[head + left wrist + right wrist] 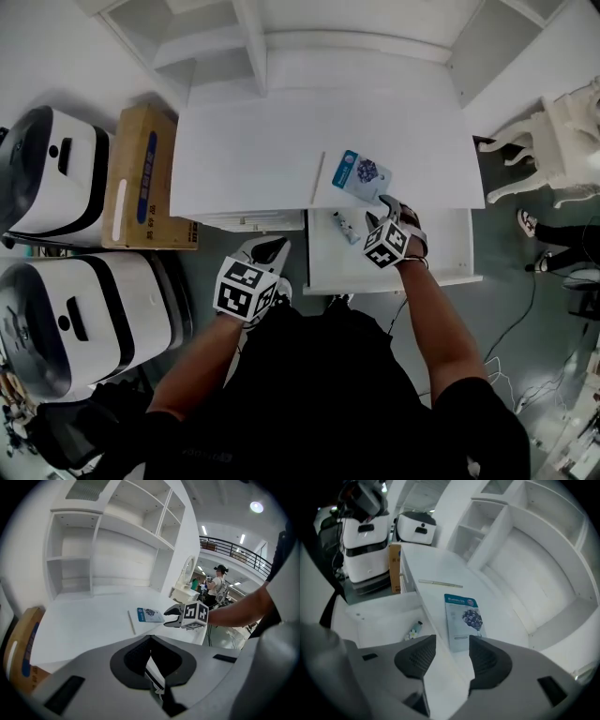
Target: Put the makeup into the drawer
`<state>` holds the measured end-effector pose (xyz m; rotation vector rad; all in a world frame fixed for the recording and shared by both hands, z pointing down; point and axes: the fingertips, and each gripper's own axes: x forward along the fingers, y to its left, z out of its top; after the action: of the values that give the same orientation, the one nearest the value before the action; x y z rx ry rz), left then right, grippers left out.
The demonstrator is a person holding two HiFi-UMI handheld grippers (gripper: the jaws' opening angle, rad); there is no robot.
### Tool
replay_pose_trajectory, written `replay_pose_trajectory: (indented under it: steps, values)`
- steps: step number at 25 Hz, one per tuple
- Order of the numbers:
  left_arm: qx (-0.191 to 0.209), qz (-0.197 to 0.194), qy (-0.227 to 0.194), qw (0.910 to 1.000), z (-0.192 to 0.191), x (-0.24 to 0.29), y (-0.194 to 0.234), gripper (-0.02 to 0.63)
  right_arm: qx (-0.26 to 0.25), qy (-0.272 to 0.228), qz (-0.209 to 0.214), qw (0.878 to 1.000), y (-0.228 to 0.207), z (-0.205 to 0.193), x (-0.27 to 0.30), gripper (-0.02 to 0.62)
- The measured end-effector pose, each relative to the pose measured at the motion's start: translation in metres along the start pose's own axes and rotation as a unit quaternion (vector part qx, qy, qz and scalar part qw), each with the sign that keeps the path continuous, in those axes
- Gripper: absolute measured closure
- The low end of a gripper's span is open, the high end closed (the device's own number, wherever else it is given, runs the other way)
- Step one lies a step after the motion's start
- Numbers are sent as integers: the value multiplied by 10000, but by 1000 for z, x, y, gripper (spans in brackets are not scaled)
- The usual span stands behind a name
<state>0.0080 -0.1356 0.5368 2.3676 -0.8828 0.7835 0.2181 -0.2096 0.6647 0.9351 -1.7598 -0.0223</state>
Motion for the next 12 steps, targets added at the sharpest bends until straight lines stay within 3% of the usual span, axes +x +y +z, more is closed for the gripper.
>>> replay_pose_trajectory:
  steps: [3,5,12]
  values:
    - [-135,159,-41,9998,-2,-3,2,600,-828,242,75,9962,3,-9,21,374]
    - [-238,262,-61,9994,-5,-6,4,600,-1121,307,190,9930,8,-13,31,374]
    - [-468,454,-57,9979,-17,-12,6,598,-1203,292,-12,9923,12,-18,39,382]
